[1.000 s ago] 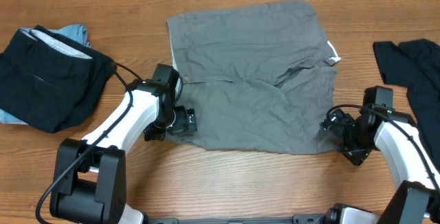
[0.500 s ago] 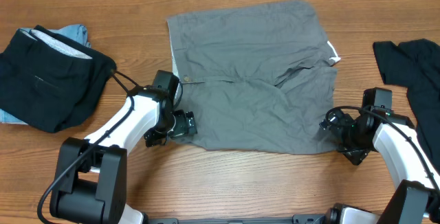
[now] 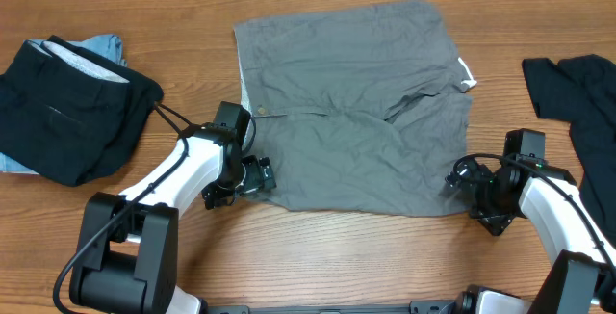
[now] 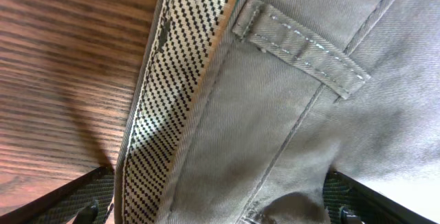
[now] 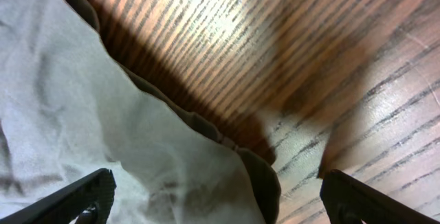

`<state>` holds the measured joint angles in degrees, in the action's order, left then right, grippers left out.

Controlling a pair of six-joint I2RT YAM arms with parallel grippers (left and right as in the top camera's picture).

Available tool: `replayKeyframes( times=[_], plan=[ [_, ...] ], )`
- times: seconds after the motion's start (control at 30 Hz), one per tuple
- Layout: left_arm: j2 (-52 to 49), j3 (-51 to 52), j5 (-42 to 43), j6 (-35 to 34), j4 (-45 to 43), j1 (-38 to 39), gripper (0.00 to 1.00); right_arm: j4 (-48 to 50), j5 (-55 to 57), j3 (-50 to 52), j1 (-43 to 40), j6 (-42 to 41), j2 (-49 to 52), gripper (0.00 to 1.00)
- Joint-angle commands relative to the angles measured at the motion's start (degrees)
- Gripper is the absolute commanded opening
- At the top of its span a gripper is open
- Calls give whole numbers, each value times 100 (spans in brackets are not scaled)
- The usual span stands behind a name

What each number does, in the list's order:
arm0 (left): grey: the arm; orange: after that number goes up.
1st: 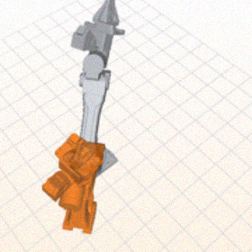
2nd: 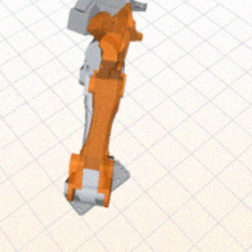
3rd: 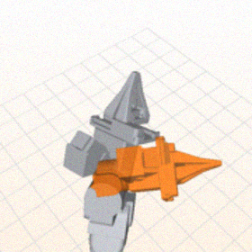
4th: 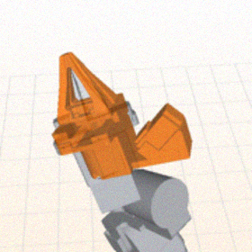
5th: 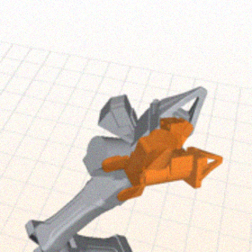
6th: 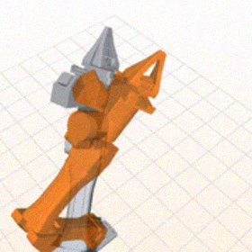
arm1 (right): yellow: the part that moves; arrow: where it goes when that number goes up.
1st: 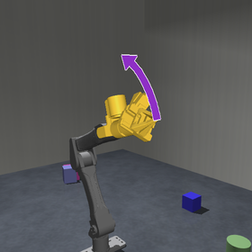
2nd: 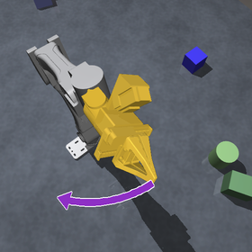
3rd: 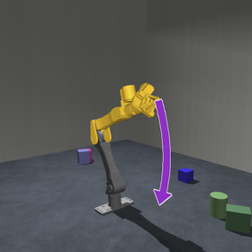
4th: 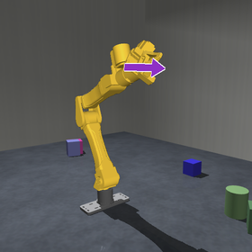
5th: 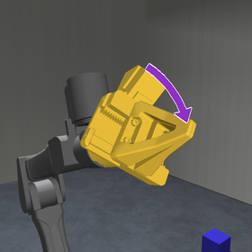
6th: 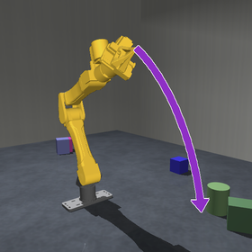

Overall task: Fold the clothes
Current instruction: 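Grasp the trousers' front edge with both grippers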

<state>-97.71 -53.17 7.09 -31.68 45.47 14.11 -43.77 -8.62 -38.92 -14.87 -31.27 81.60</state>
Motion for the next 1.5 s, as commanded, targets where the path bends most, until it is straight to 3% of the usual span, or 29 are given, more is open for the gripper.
replayKeyframes(
  times=[0.0,0.77,0.83,0.97,1.13,1.27,1.33,1.47],
  plan=[
    [96,79,2,-116,-57,-28,100,66,-7,31,2,-7,13,100],
    [96,79,44,-138,-52,-26,100,-15,92,31,17,-223,160,98],
    [96,79,44,-136,-50,-26,100,-7,81,31,20,-273,315,78],
    [96,79,44,-136,-50,-28,100,-63,-22,31,20,-308,372,54],
    [96,79,46,-138,-50,-26,100,-70,-199,31,20,-306,372,45],
    [96,79,46,-138,-35,-28,100,-68,-197,31,20,-306,372,18],
    [96,79,48,-138,-35,-26,100,-63,-197,31,20,-306,372,15],
    [96,79,46,-138,-4,-26,100,4,-195,31,17,-306,372,18]
  ],
)
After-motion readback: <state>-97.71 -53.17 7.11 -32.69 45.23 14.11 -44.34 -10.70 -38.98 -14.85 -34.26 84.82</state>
